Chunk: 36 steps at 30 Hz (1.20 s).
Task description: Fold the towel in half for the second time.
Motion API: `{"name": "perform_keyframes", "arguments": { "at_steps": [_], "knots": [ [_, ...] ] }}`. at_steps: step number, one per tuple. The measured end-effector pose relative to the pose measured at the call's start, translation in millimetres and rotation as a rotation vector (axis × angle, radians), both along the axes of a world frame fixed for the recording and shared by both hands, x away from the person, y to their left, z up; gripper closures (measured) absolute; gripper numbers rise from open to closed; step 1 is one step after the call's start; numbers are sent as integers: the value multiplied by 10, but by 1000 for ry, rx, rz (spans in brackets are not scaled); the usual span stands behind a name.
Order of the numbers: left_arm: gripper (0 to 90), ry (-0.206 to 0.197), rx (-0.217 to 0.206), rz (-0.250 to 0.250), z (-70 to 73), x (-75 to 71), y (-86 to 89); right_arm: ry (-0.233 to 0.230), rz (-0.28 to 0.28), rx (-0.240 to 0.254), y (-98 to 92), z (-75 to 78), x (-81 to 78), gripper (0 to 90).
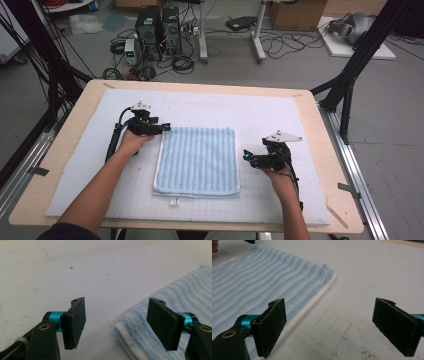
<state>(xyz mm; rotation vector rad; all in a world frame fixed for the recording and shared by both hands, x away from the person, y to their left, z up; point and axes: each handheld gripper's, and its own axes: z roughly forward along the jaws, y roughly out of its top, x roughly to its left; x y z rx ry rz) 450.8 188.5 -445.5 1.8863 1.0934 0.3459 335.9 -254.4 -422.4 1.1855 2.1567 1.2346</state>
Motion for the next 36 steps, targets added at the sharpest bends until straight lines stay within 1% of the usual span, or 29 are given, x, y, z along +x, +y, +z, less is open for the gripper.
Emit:
{"name": "perform_keyframes", "arguments": {
  "at_steps": [2,4,5,6,7,8,9,10,12,14,15,16,17,19,20,22,23,24,25,26,27,28,32,33,35,36],
  "knots": [
    [375,2,21,-12,-30,7,-17,1,1,0,-4,-11,0,112],
    [447,19,45,-43,-59,4,-32,7,2,-1,-2,-17,-4,112],
    [460,14,52,-43,-54,-1,-39,5,2,-3,-1,-21,-2,112],
    [493,13,54,-57,-51,-4,-40,11,2,-3,2,-24,-3,112],
    [562,8,59,-68,-54,-10,-43,12,1,-3,4,-28,-1,112],
    [604,6,68,-79,-51,-12,-39,14,2,-6,8,-32,1,112],
    [675,10,57,-102,-51,-17,-38,18,2,-5,12,-33,2,112],
    [757,8,57,-108,-52,-22,-45,12,4,-5,19,-38,10,112],
    [836,-4,65,-123,-43,-34,-61,15,2,-1,27,-44,23,112],
    [853,-9,73,-127,-39,-40,-71,21,3,10,46,-53,49,112],
    [856,-9,71,-129,-37,-41,-69,31,7,10,62,-56,62,112],
    [858,-10,71,-129,-35,-41,-63,30,14,0,75,-59,82,112],
    [860,-9,64,-130,-34,-40,-60,28,15,-4,88,-62,105,112],
    [863,-9,54,-131,-26,-42,-54,44,16,0,110,-70,167,112],
    [864,-9,50,-134,-24,-42,-50,56,15,0,123,-75,211,112],
    [865,-11,42,-133,-15,-45,-46,71,41,19,145,-103,314,112],
    [864,-12,37,-136,-11,-46,-41,86,38,18,172,-118,373,112],
    [865,-11,34,-135,-10,-47,-40,100,40,5,210,-138,451,112],
    [864,-11,25,-135,-8,-45,-33,109,46,5,227,-144,482,112],
    [864,-10,21,-133,-10,-45,-30,120,48,-10,276,-161,580,113],
    [865,-9,12,-129,-12,-46,-32,128,51,-20,304,-164,630,115],
    [864,-7,17,-133,-12,-44,-28,126,50,-27,339,-163,689,122],
    [864,-6,21,-144,-19,-44,-38,124,54,-38,427,-164,899,247],
    [864,-5,19,-141,-20,-47,-43,140,54,-48,450,-173,939,295],
    [864,-4,18,-142,-22,-46,-42,158,82,-53,488,-196,1003,396],
    [864,-4,15,-142,-21,-43,-38,169,96,-64,514,-207,1025,437]
  ]
}}
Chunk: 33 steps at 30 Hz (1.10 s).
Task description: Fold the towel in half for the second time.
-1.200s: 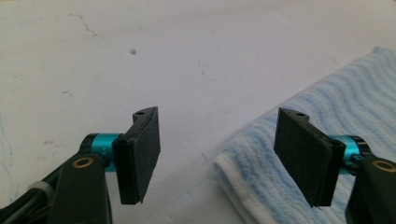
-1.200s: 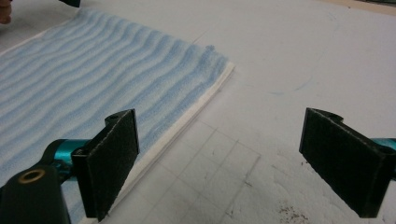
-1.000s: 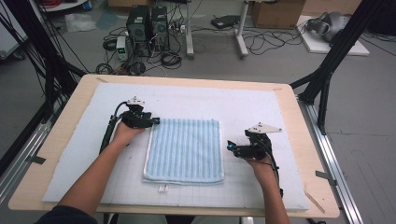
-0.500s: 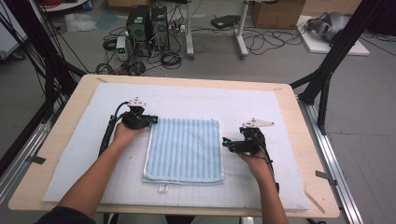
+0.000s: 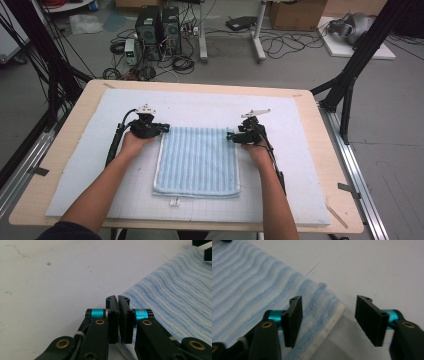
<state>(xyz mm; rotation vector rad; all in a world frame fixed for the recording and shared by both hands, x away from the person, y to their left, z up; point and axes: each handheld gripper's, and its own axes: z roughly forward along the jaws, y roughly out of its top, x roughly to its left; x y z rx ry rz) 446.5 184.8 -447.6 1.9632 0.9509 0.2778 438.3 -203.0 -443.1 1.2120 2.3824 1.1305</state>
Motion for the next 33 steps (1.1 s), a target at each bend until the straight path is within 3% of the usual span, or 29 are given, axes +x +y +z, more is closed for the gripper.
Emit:
{"name": "perform_keyframes", "arguments": {
  "at_steps": [2,6,8,10,12,18,20,24,27,33],
  "knots": [
    [864,2,-16,5,3,-1,5,-2,8,-29,41,-13,16,516],
    [865,-2,-25,10,22,-3,23,-11,49,-34,72,-3,10,773],
    [867,-14,-39,28,38,2,34,-31,58,-69,112,21,-7,825],
    [868,-36,-68,50,70,11,56,-52,56,-92,128,36,-5,832],
    [868,-61,-86,63,96,11,63,-73,28,-81,120,50,21,835],
    [868,-119,-123,78,203,38,66,-134,-43,-15,92,134,70,835],
    [868,-146,-152,75,239,30,74,-133,-49,-3,81,141,66,835],
    [867,-115,-152,56,248,9,92,-141,-42,11,62,177,33,834],
    [867,-94,-177,47,290,-20,114,-154,-28,22,52,214,-11,834],
    [866,-101,-186,-17,439,-158,69,-167,-3,70,-27,263,-147,834]
  ]
}}
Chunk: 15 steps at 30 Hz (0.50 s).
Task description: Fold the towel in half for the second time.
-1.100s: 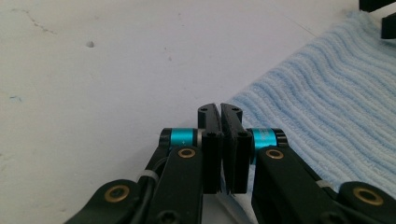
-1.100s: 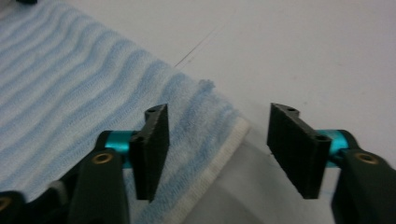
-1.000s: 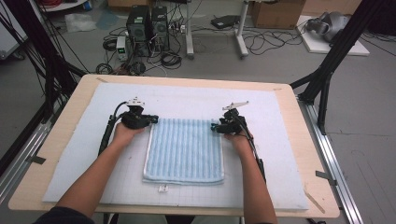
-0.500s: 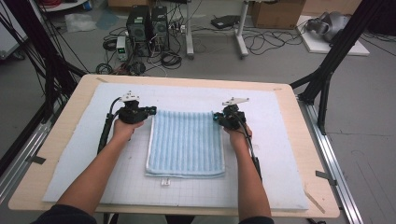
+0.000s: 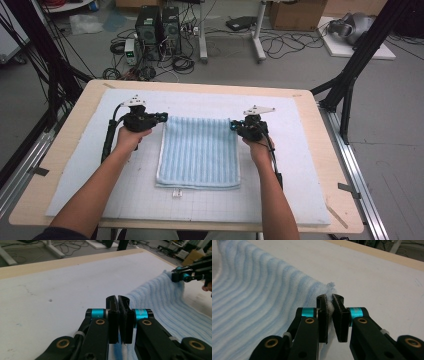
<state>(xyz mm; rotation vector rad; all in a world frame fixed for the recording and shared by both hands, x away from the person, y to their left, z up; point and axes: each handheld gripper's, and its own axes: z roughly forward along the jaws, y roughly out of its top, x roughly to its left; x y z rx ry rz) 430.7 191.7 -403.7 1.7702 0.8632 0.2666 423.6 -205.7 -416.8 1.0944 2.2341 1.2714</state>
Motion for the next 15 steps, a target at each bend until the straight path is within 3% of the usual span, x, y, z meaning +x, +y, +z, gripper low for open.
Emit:
{"name": "perform_keyframes", "arguments": {
  "at_steps": [6,13,15],
  "knots": [
    [866,-52,-9,-33,162,-170,-45,-28,16,18,-40,89,-171,830],
    [866,-54,-47,-18,109,-462,69,-63,28,33,-67,157,-401,831],
    [866,-52,-62,-22,77,-569,99,-54,32,42,-66,158,-483,829]
  ]
}}
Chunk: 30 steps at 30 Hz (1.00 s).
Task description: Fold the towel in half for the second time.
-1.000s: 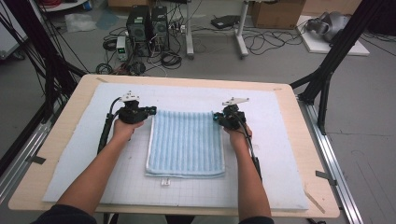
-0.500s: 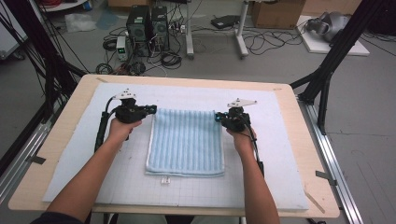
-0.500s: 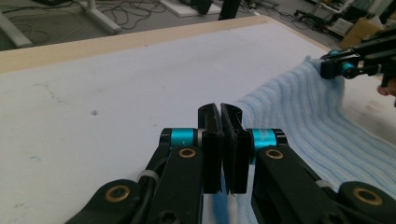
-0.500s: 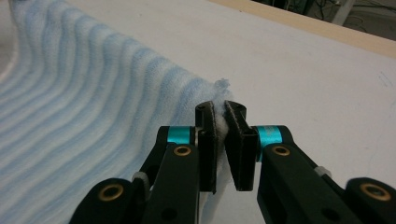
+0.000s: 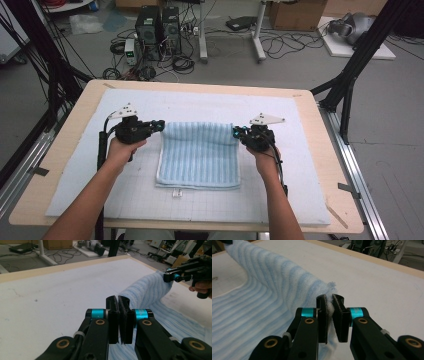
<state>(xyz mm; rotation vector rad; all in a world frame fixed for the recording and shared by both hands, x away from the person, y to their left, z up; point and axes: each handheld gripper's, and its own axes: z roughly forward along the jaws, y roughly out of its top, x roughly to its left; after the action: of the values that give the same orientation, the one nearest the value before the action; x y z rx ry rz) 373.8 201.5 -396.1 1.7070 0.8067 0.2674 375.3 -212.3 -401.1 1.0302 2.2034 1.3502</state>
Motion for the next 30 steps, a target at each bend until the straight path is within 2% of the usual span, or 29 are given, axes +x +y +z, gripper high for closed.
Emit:
{"name": "perform_keyframes", "arguments": {
  "at_steps": [1,3,8,14,22,30],
  "knots": [
    [866,-3,10,-6,-27,-74,12,9,4,-6,3,6,-27,828],
    [865,-6,8,-9,-73,-189,35,-27,15,-6,22,15,-152,828],
    [864,8,-16,-17,-166,-421,98,-32,43,-16,19,-25,-412,829],
    [864,1,1,-58,-250,-688,75,-33,52,-11,-32,-109,-691,833],
    [863,-2,9,-89,-303,-866,48,-27,65,-14,-72,-237,-953,834],
    [862,13,24,-105,-411,-976,42,-9,79,-21,-95,-317,-1075,837]
  ]
}}
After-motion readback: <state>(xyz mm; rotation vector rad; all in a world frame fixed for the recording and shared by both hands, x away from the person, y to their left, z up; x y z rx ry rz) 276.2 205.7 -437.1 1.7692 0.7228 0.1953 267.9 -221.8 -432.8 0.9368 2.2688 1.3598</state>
